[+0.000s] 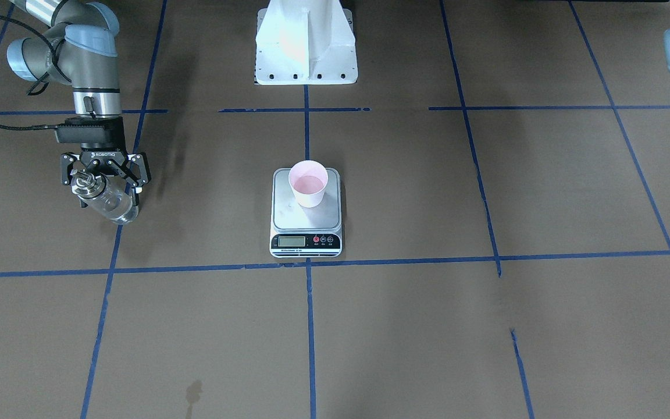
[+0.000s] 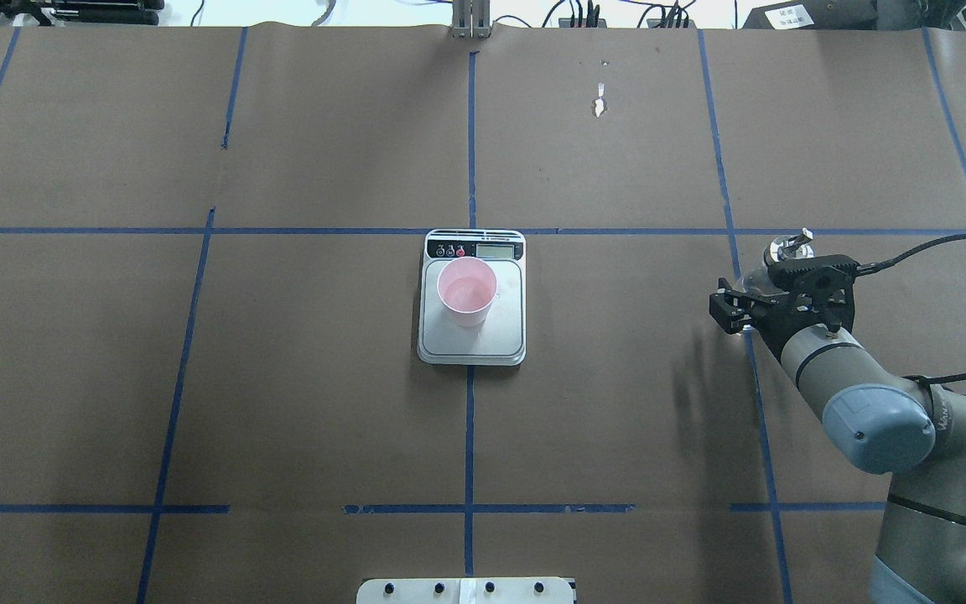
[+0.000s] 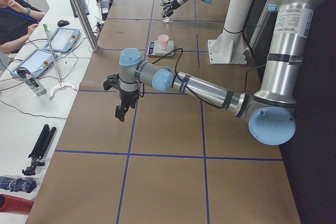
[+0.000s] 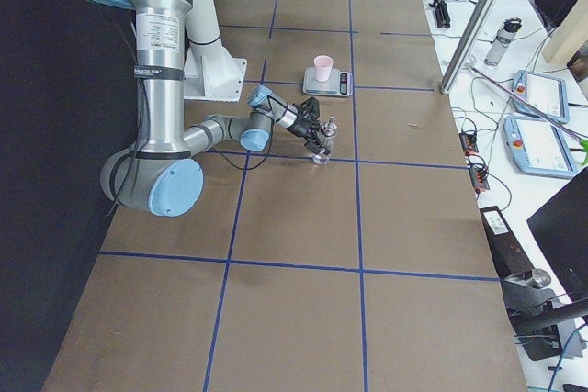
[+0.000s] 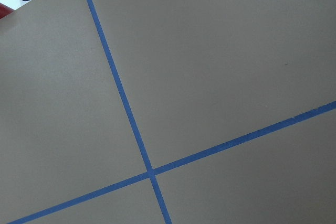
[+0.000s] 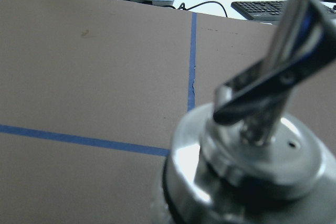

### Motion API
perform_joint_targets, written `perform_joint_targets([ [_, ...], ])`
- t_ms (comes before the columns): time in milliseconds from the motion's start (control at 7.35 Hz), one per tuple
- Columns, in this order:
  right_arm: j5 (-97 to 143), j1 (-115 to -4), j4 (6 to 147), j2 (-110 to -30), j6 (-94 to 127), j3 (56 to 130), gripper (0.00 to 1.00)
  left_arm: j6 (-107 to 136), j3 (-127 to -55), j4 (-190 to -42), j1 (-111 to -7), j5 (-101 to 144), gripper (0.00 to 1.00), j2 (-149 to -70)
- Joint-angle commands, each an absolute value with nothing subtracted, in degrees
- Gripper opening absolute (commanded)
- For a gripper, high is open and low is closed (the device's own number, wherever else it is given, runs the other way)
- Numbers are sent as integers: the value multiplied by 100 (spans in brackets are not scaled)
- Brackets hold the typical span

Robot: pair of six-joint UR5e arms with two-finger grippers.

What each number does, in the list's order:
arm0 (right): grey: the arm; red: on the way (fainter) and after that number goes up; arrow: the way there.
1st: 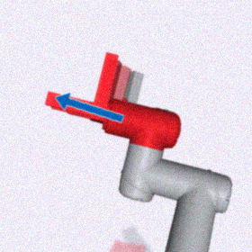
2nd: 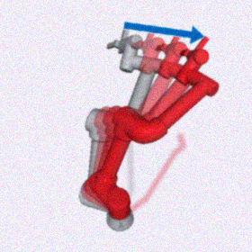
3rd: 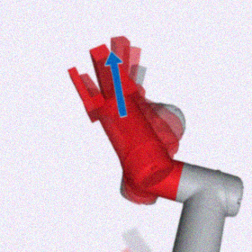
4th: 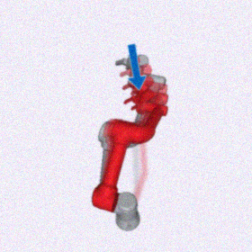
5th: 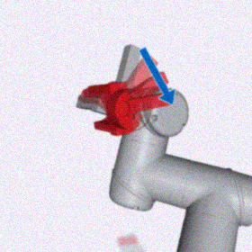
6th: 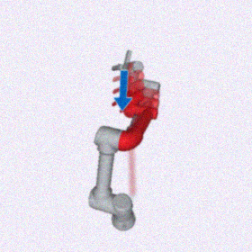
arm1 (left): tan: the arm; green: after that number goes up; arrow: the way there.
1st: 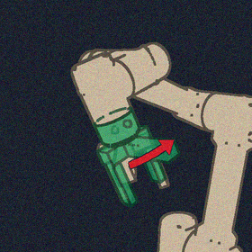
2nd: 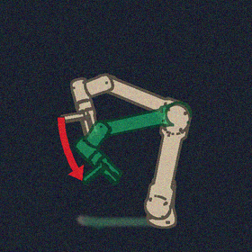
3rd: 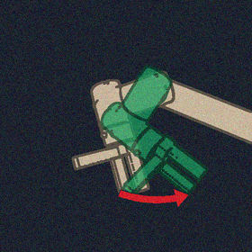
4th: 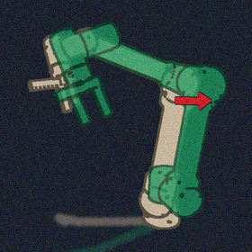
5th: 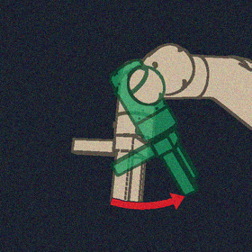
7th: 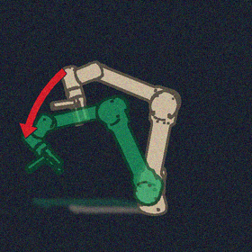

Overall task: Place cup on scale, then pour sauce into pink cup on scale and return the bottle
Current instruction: 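Lower the bottle onto the table beside the right arm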

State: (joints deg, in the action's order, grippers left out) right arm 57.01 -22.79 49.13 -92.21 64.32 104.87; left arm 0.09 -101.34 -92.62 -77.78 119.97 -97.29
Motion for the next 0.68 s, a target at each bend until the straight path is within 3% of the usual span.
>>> perform_joint_targets([
  [0,5660,-2189,4922,-9499,6434,10782,100,9,-10151,-9255,-7778,11997,100,-9721],
  [544,5590,-1926,4913,-9921,6495,11274,100,9,-10151,-9255,-7778,12006,100,-9729],
])
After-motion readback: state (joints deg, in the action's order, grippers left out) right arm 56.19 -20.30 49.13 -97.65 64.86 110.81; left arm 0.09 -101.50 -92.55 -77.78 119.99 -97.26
